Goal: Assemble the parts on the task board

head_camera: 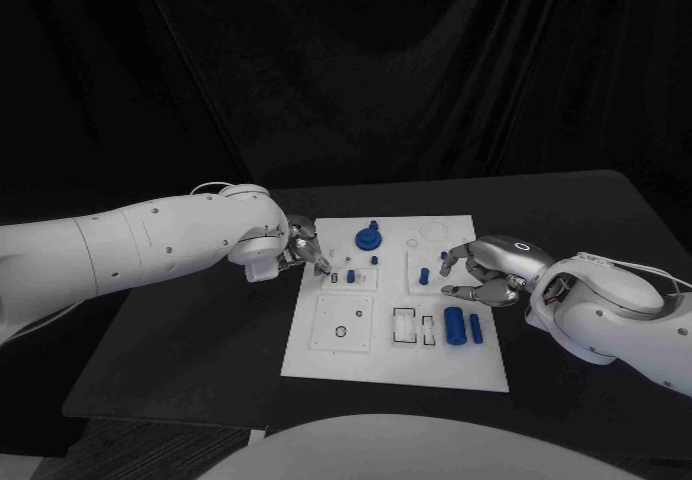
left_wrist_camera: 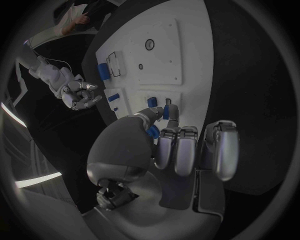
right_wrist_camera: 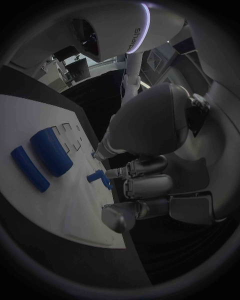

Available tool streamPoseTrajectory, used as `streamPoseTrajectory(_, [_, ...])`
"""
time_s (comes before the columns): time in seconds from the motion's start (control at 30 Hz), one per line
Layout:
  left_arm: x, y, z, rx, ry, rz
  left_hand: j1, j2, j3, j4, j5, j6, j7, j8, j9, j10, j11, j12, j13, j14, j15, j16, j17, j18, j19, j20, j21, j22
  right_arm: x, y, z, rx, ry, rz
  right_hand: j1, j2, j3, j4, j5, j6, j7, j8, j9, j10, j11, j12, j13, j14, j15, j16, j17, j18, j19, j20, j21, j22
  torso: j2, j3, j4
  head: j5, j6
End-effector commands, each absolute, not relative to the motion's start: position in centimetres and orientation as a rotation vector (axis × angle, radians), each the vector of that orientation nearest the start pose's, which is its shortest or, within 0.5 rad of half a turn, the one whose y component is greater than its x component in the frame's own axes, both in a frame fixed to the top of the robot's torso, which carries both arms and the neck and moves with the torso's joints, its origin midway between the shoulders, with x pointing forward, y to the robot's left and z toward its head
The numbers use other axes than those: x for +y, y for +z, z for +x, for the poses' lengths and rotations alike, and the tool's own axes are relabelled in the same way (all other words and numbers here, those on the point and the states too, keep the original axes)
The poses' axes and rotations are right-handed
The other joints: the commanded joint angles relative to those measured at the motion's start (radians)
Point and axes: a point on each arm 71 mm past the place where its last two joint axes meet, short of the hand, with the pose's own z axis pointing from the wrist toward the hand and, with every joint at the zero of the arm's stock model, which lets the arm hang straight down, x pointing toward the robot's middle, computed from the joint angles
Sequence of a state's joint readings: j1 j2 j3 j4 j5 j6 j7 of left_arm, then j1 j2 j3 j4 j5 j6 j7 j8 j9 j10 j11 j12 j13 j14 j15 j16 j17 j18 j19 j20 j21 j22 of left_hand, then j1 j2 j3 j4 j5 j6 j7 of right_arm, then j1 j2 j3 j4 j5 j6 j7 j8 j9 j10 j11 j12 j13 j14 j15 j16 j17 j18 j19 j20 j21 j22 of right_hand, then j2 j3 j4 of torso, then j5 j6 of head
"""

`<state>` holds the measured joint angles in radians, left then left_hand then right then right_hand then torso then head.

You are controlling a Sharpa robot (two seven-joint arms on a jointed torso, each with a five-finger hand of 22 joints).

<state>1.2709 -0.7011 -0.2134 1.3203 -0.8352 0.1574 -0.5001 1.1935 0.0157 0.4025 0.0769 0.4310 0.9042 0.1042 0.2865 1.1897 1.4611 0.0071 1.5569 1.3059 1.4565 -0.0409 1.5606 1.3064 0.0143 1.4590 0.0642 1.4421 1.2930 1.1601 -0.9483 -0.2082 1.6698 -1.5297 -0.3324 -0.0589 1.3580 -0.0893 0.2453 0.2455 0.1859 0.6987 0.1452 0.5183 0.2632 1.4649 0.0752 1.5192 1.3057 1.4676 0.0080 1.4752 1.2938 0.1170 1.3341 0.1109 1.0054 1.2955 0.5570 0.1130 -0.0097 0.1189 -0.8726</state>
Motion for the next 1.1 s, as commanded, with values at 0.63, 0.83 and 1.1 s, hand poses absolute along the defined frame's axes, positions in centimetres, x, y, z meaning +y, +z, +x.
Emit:
streamPoseTrajectory(0.63, [20.1,-27.5,49.2,2.482,-0.424,-0.315,-0.001,0.018,0.174,-0.028,0.095,0.041,-0.035,0.01,0.005,0.11,-0.008,0.014,0.265,0.114,-0.008,0.01,0.264,0.022,0.023,-0.002,-0.011,0.229,-20.5,-25.0,41.6,1.817,0.683,-0.303,0.017,0.006,-0.013,-0.004,0.025,0.005,0.006,0.017,-0.012,0.005,0.001,0.004,0.193,0.043,0.0,-0.011,0.185,-0.002,-0.011,0.004,-0.012,0.121,-0.006,-0.0015,0.003,-0.002,0.0])
streamPoseTrajectory(0.83, [20.0,-28.0,49.0,2.495,-0.422,-0.312,-0.002,0.018,0.174,-0.029,0.093,0.041,-0.035,0.009,0.005,0.11,-0.007,0.014,0.265,0.114,-0.008,0.01,0.264,0.022,0.022,-0.002,-0.011,0.229,-20.5,-25.0,41.6,1.818,0.682,-0.303,0.017,0.006,-0.013,-0.004,0.025,0.005,0.006,0.017,-0.012,0.005,0.001,0.004,0.193,0.043,0.0,-0.011,0.185,-0.002,-0.011,0.004,-0.012,0.121,-0.006,-0.0021,0.003,-0.001,0.0])
streamPoseTrajectory(1.1, [19.8,-28.3,49.1,2.497,-0.421,-0.313,-0.002,0.018,0.175,-0.029,0.092,0.041,-0.035,0.008,0.004,0.11,-0.007,0.014,0.265,0.114,-0.008,0.01,0.264,0.022,0.022,-0.002,-0.011,0.229,-20.5,-25.0,41.6,1.819,0.682,-0.304,0.017,0.006,-0.013,-0.004,0.025,0.005,0.006,0.017,-0.012,0.005,0.001,0.004,0.193,0.043,0.0,-0.011,0.185,-0.002,-0.011,0.004,-0.012,0.121,-0.006,-0.002,0.0031,-0.002,0.0])
